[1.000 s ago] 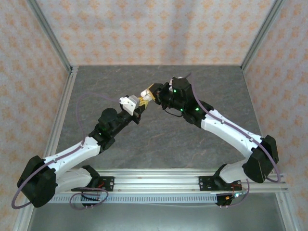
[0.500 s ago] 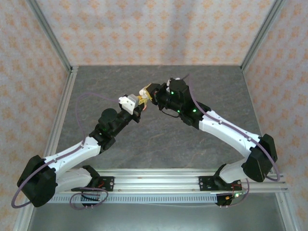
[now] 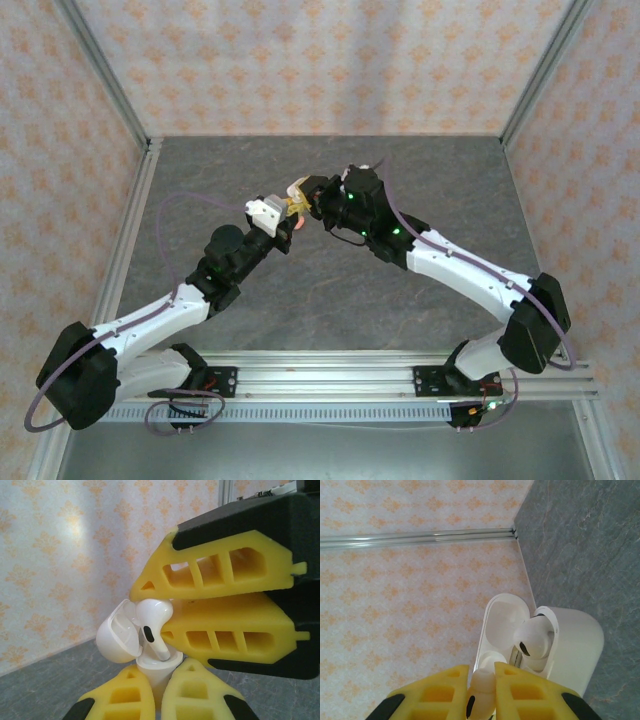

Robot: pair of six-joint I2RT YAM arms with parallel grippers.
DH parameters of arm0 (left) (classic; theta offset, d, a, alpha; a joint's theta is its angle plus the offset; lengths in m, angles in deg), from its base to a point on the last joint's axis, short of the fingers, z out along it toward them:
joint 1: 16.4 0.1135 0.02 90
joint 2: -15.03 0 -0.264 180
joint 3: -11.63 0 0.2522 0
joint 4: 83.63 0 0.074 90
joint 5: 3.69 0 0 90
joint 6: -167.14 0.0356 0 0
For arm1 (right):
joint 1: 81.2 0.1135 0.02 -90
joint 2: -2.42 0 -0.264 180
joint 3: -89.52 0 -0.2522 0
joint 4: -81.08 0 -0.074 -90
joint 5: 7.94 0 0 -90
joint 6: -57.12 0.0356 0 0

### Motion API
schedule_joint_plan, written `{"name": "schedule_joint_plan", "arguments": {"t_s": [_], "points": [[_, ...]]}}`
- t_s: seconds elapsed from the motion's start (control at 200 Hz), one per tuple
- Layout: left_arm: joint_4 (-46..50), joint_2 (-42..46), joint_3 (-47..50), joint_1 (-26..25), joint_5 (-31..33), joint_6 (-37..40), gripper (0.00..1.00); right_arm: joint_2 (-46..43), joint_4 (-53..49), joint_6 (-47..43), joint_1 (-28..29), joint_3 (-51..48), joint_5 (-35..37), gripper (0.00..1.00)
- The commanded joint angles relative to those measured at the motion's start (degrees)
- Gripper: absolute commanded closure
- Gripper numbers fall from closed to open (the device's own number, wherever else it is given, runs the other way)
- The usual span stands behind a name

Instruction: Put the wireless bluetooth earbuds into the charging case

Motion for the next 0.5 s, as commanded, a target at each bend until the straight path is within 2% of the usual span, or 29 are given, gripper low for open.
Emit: {"name": "schedule_joint_plan", "arguments": {"t_s": [0.0,0.495], "points": [[-3.51,-0.18,-1.95,-0.43,0.27,1.22,1.00,-0.03,2.66,2.46,0.86,-1.47,0.55,0.83],[-3.79,-1.04,-1.75,-0.48,0.23,1.67,1.00,-0.27,2.49,3.16,1.53,-1.10,0.07,0.83]]}}
